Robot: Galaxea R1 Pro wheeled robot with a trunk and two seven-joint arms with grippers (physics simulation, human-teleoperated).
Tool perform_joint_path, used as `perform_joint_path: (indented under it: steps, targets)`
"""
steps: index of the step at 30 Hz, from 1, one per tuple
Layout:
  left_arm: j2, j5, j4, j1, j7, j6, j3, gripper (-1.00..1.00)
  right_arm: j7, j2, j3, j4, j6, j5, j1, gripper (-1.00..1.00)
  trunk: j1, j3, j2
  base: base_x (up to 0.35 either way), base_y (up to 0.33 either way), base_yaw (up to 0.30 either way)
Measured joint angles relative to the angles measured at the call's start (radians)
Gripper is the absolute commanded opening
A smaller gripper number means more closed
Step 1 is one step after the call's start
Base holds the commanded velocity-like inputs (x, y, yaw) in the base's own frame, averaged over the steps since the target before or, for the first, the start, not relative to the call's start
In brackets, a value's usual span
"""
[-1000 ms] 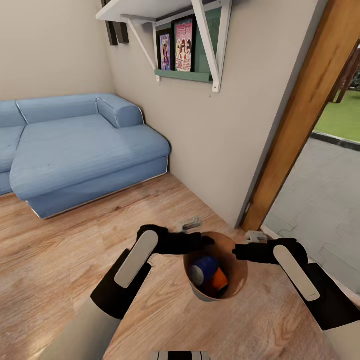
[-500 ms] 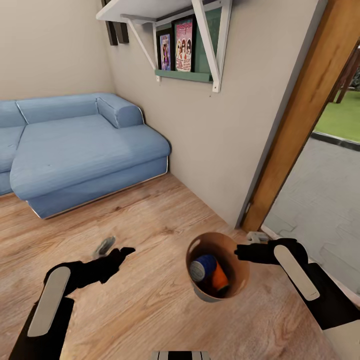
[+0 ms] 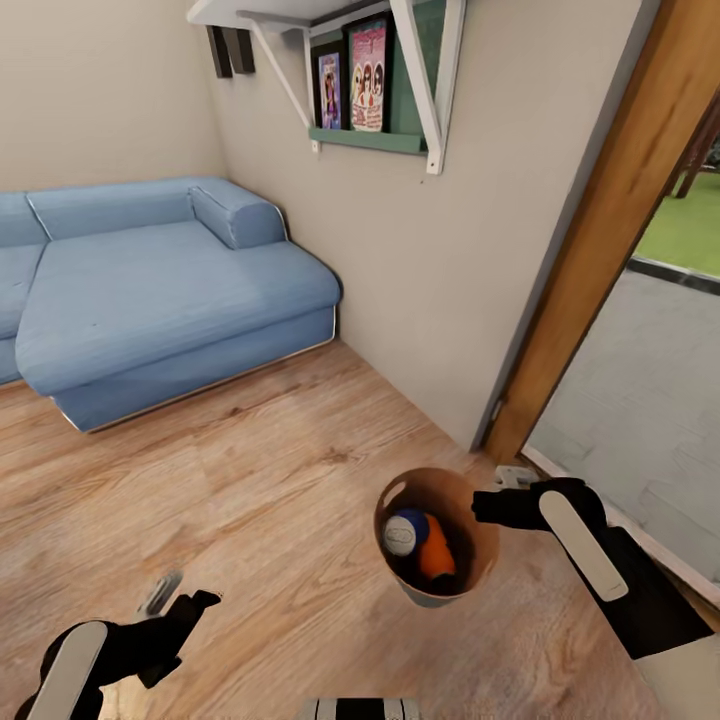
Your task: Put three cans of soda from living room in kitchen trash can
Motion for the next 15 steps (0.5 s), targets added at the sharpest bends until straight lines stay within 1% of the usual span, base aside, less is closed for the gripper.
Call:
perform_joint_path:
  steps: [2, 4, 8, 12, 14, 15]
  targets:
    - [0.001, -0.013, 0.015, 0.001, -0.005, -0.021, 0.004, 1.00, -0.001, 0.000, 0.000, 0.012, 0.000, -0.015, 0.000, -1.00, 0.001, -0.008, 0.000, 0.000, 0.000, 0.000]
    - [0.002, -0.019, 0.021, 0.001, -0.018, -0.030, 0.005, 1.00, 0.001, 0.001, 0.000, 0.026, 0.000, -0.023, -0.001, -1.00, 0.002, -0.015, -0.001, 0.000, 0.000, 0.000]
    - [0.003, -0.023, 0.025, 0.003, -0.038, -0.037, 0.006, 1.00, -0.001, 0.012, 0.000, 0.041, 0.000, -0.007, -0.001, -1.00, 0.004, -0.031, -0.002, 0.000, 0.000, 0.000]
    - [0.003, -0.023, 0.020, 0.005, -0.046, -0.038, 0.006, 1.00, 0.001, 0.016, -0.001, 0.044, 0.000, -0.020, -0.002, -1.00, 0.005, -0.046, -0.003, 0.000, 0.000, 0.000]
    - [0.003, -0.023, 0.016, 0.009, -0.065, -0.037, 0.006, 1.00, 0.004, 0.017, -0.001, 0.044, 0.000, -0.019, -0.002, -1.00, 0.006, -0.054, -0.003, 0.000, 0.000, 0.000]
    - [0.004, -0.022, 0.012, 0.015, -0.087, -0.037, 0.006, 1.00, 0.006, 0.017, -0.001, 0.045, 0.000, -0.016, -0.002, -1.00, 0.007, -0.058, -0.004, 0.000, 0.000, 0.000]
